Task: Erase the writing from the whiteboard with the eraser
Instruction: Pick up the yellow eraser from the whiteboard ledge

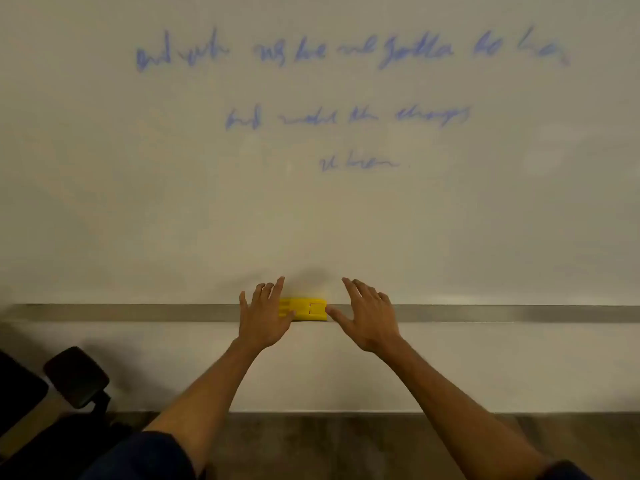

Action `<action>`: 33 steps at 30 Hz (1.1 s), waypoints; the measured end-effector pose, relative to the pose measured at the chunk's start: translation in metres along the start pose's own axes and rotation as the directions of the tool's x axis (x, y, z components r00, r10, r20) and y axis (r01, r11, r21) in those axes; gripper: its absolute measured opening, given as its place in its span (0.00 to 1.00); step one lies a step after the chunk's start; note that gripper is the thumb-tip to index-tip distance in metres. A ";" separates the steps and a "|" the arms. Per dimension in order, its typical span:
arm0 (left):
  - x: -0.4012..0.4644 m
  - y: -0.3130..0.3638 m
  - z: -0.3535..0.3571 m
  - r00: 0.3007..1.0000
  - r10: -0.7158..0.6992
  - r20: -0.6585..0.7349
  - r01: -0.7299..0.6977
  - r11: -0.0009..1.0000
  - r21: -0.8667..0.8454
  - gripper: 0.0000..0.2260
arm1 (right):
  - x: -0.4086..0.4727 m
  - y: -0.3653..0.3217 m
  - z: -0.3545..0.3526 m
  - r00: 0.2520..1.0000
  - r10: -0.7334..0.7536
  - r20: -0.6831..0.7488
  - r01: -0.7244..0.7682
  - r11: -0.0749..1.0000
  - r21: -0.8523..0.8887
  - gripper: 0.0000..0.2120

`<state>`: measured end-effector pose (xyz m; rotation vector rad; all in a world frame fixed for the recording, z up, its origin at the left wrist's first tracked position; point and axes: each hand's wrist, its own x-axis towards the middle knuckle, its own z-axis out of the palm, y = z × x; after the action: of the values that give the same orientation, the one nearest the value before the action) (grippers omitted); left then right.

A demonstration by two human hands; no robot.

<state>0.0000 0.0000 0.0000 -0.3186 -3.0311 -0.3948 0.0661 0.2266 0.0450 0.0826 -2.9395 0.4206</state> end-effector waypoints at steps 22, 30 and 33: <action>0.042 0.011 0.068 0.965 -0.220 0.143 0.231 0.971 -0.069 0.23 | -0.036 0.005 0.019 0.997 0.032 0.063 -0.043 0.985 0.168 0.22; 0.047 0.000 0.080 0.981 -0.138 0.136 0.144 0.989 -0.034 0.25 | -0.043 0.006 0.025 0.996 0.042 0.075 -0.057 0.974 0.217 0.21; 0.042 -0.001 0.083 0.988 -0.126 0.093 0.130 0.991 -0.036 0.21 | -0.042 0.005 0.025 0.996 0.036 0.084 -0.054 0.974 0.221 0.21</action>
<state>-0.0449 0.0285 -0.0763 -0.1481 -3.1454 -0.4658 0.1035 0.2255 0.0128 0.0630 -2.9635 0.7713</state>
